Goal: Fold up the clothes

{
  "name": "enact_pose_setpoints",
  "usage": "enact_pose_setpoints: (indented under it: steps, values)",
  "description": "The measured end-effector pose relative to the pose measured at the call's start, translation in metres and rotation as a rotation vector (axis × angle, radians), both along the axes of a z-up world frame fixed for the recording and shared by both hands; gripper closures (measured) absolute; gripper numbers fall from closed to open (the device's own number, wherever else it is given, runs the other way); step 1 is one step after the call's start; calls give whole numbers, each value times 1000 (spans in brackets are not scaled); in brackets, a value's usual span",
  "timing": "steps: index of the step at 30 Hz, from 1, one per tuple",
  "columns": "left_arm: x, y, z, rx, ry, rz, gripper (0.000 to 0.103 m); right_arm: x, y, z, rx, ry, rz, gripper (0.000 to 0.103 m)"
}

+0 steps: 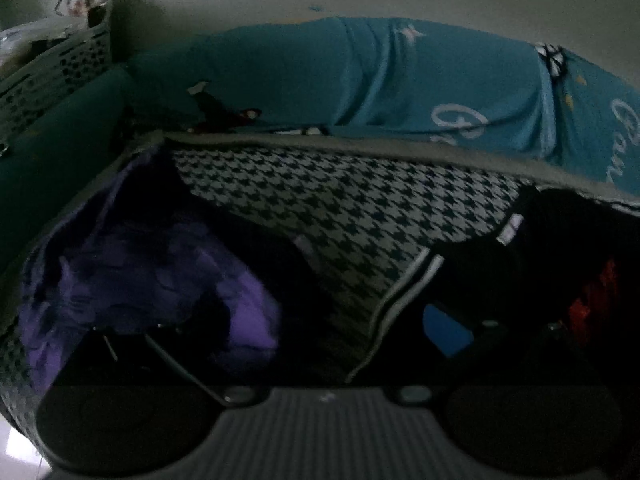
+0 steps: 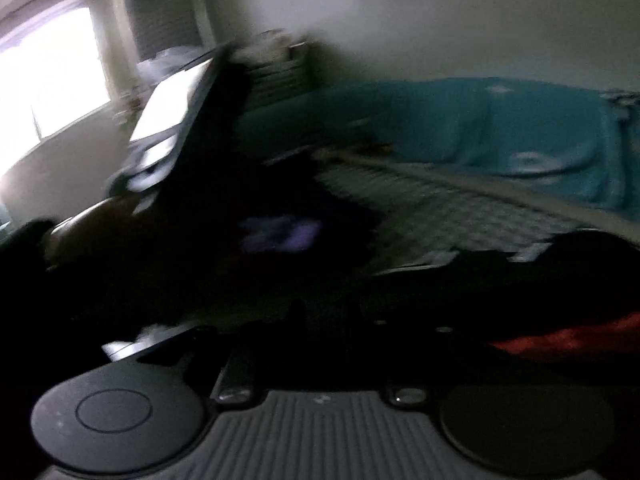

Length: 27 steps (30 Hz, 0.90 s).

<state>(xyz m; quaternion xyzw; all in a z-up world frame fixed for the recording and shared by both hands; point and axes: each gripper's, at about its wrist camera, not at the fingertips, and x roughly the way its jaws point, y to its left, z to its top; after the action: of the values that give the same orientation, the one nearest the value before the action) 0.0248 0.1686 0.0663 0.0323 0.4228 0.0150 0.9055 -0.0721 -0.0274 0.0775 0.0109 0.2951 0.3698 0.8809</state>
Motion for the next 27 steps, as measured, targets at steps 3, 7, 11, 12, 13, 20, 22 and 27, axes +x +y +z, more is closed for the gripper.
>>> enact_pose_setpoints:
  steps: [3,7,11,12,13,20,22,27]
  values:
    - [-1,-12,-5,2,14,-29,0,18,-26,-8,-16,9,-116,77]
    - [-2,-28,-11,-10,35,-80,0,35,-57,-13,-58,14,-248,74]
    - [-6,-41,-12,-2,42,-126,0,35,-92,-12,-63,21,-341,74]
    - [-7,-44,-12,5,40,-132,0,31,-100,-11,-64,23,-357,74]
    - [-8,-45,-12,6,37,-136,0,27,-107,-10,-61,28,-369,74]
    - [-20,-52,-11,0,28,-166,0,-20,-125,-9,-62,55,-375,73]
    - [-28,-55,-11,-1,26,-183,0,-37,-124,-13,-68,71,-363,70]
    - [-55,-60,-17,10,16,-212,0,-78,-119,-27,-156,91,-357,64]
